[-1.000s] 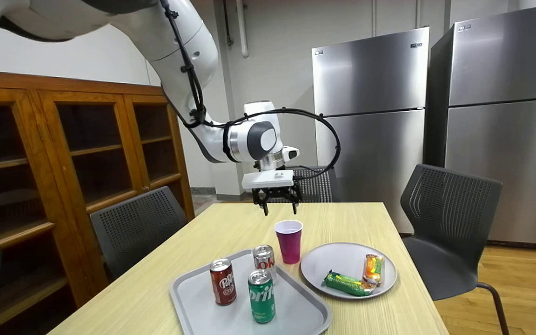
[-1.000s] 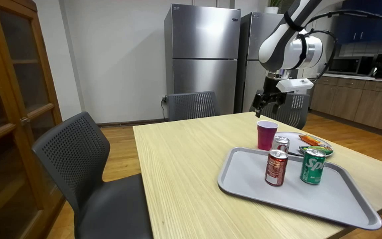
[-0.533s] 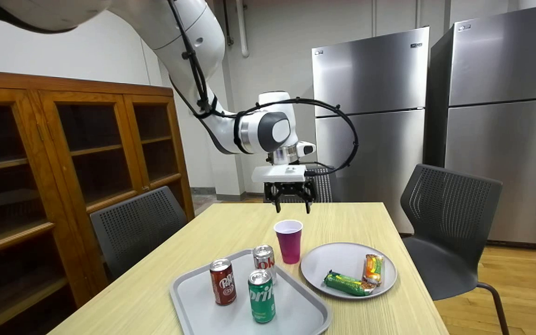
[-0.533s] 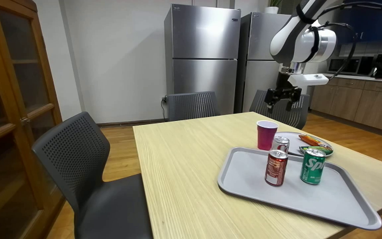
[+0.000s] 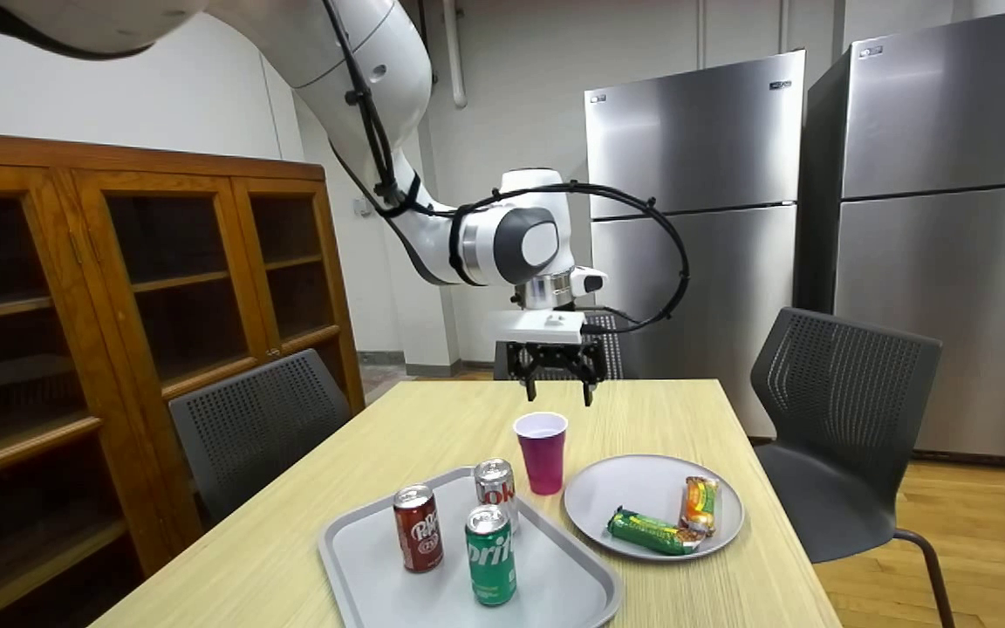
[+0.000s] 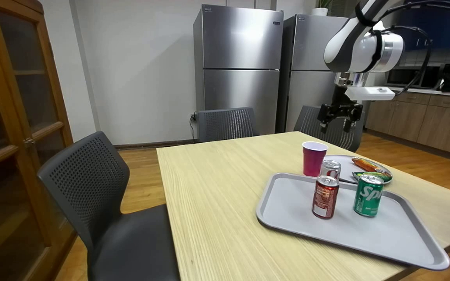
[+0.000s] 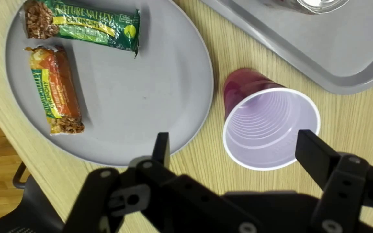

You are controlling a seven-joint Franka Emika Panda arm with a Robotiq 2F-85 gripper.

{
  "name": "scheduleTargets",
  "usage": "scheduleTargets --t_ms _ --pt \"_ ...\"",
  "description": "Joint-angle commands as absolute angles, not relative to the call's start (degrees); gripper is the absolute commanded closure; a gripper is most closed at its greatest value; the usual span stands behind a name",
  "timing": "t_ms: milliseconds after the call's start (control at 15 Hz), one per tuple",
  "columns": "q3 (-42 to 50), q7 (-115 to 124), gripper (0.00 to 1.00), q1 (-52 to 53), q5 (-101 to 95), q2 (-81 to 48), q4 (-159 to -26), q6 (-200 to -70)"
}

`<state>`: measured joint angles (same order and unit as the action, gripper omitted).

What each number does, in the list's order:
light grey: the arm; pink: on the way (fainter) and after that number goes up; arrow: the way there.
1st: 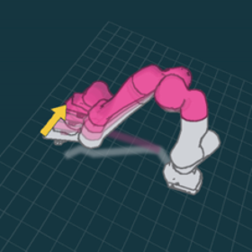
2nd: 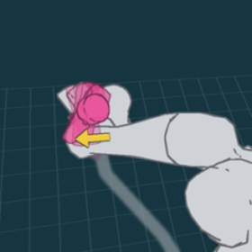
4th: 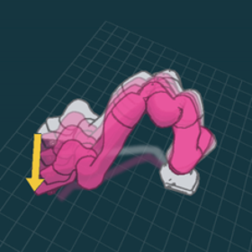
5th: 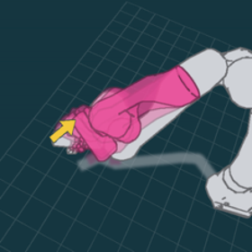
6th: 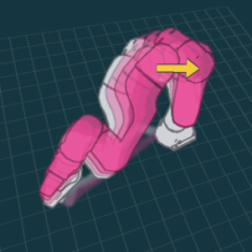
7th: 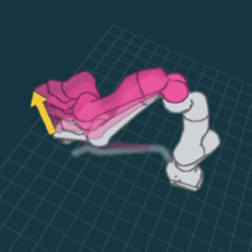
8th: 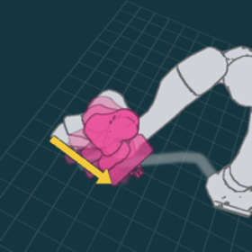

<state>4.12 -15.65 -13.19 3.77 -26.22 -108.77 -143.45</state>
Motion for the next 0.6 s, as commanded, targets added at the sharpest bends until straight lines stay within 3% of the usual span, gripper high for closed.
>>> scheduleTargets --t_ms 0,533 --pt "3.92 -15.51 0.00 -13.37 3.58 -26.21 -108.71 -143.36" --pt "6.21 -9.75 0.00 -12.17 2.49 -25.87 -109.70 -144.79"
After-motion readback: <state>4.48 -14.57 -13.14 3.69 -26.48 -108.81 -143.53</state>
